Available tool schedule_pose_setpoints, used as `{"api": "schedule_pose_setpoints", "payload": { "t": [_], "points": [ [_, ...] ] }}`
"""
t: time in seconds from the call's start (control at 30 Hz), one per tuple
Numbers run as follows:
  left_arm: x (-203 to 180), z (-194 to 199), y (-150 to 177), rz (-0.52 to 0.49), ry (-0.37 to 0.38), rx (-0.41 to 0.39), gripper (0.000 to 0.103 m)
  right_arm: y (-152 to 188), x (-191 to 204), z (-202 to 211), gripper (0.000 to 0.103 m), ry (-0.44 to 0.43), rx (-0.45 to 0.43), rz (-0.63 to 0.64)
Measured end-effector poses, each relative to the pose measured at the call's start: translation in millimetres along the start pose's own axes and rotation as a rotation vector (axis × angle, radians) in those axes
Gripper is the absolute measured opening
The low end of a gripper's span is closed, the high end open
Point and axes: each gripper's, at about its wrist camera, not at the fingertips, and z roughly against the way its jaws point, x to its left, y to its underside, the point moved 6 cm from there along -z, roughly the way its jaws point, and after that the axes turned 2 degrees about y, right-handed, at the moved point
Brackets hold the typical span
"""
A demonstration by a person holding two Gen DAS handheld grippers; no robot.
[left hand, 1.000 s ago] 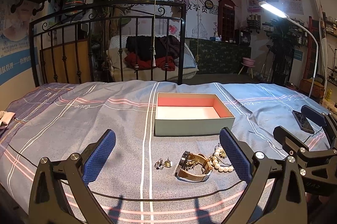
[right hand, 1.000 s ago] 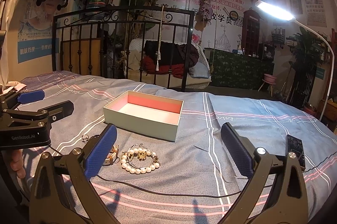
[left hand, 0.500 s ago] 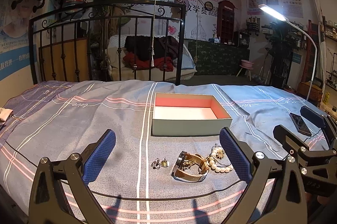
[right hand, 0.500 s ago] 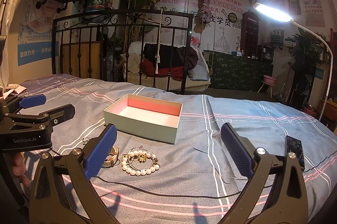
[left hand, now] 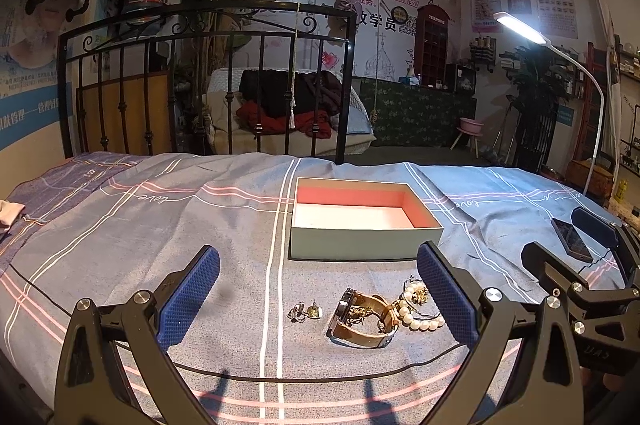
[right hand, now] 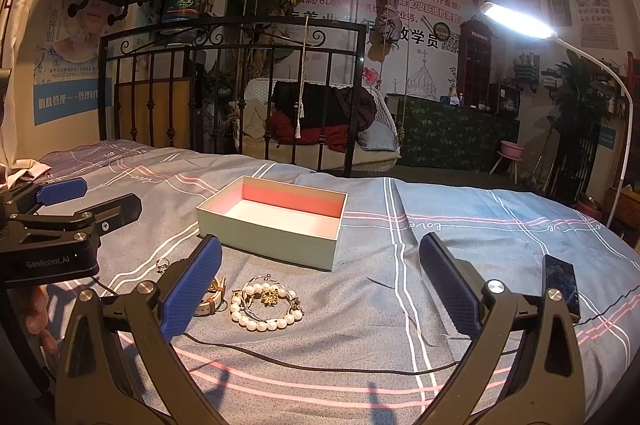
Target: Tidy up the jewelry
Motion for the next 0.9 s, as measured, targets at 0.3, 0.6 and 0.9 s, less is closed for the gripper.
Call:
{"api": "schedule_pose_setpoints", "payload": {
  "t": [0.3,0.6,0.9],
  "points": [
    [3,-2,2,0.013,0.001,0.008,0.097,2,-1,-1,0.097,0.008,0.004,0.0],
    [4,-7,4,-0.001,0.002,0.023,0.097,6,8,-12,0.097,0.012,0.036,0.022],
    [-1,-24,19,-0.08,0.024,0.159,0.097,17,10,-36,0.097,-0.012,0.128,0.01]
  ]
}}
